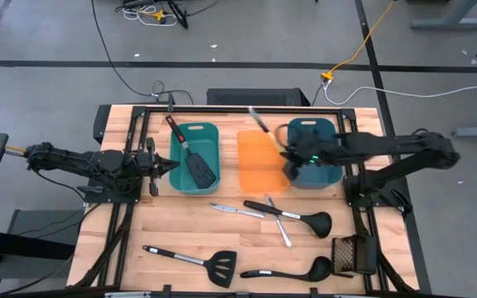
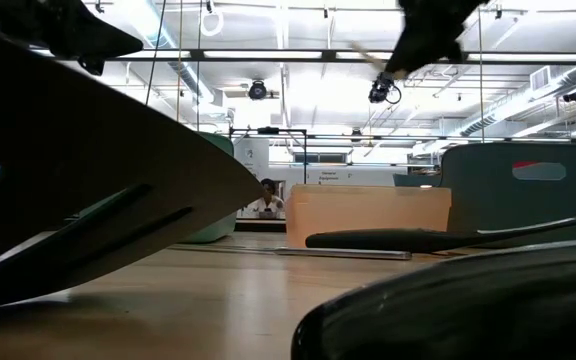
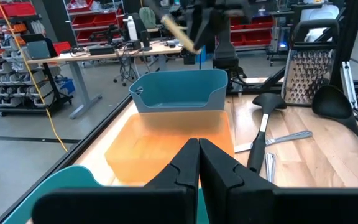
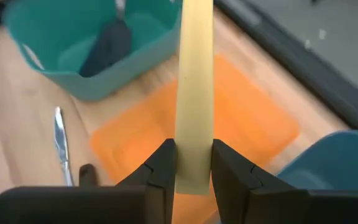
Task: Pick & Place Kitchen Items
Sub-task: Put the yellow knife into the orange bin
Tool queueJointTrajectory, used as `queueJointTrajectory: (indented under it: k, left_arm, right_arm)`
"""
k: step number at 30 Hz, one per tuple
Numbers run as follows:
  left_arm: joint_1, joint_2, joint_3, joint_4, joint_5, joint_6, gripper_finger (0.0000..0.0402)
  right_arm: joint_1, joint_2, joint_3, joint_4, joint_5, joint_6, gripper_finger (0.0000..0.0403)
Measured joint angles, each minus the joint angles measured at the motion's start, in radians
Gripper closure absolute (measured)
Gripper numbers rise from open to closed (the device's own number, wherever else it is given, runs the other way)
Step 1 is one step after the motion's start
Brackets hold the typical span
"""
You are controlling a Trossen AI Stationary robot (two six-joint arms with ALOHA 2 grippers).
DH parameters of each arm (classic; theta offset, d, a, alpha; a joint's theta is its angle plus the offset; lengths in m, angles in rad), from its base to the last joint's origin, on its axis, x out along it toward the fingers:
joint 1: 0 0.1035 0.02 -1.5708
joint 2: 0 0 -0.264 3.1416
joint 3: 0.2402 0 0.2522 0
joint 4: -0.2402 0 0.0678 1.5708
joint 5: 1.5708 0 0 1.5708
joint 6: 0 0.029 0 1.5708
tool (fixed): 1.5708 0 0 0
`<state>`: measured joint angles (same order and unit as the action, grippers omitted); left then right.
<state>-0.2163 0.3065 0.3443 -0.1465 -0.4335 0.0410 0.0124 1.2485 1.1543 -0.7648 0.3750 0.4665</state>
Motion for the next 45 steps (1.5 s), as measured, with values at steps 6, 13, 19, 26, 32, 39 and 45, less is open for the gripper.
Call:
queueJointTrajectory:
  k: [6, 13, 19, 26, 32, 39, 45]
  left_arm:
    - [0.000, 0.002, 0.000, 0.000, 0.000, 0.024, 0.0386]
    - [0.000, 0.002, 0.000, 0.001, 0.000, 0.046, 0.0386]
    - [0.000, 0.002, 0.000, 0.001, 0.008, 0.046, 0.0386]
    - [0.000, 0.002, 0.000, 0.001, 0.008, 0.046, 0.0386]
    - [0.000, 0.002, 0.000, 0.001, 0.008, 0.044, 0.0387]
    - [0.000, 0.002, 0.000, 0.001, 0.008, 0.022, 0.0387]
    - [0.000, 0.002, 0.000, 0.001, 0.008, 0.019, 0.0387]
  right_arm:
    - [-0.060, 0.201, 0.084, -0.024, -0.093, 0.123, 0.0322]
    - [-0.103, 0.339, 0.083, -0.047, -0.240, 0.208, 0.0322]
    - [-0.105, 0.416, 0.083, -0.044, -0.264, 0.271, 0.0322]
    - [-0.102, 0.465, 0.082, -0.036, -0.263, 0.339, 0.0322]
    - [-0.102, 0.517, 0.082, -0.030, -0.252, 0.345, 0.0322]
    - [-0.109, 0.592, 0.081, -0.033, -0.253, 0.345, 0.0322]
    - [-0.112, 0.612, 0.080, -0.033, -0.253, 0.345, 0.0322]
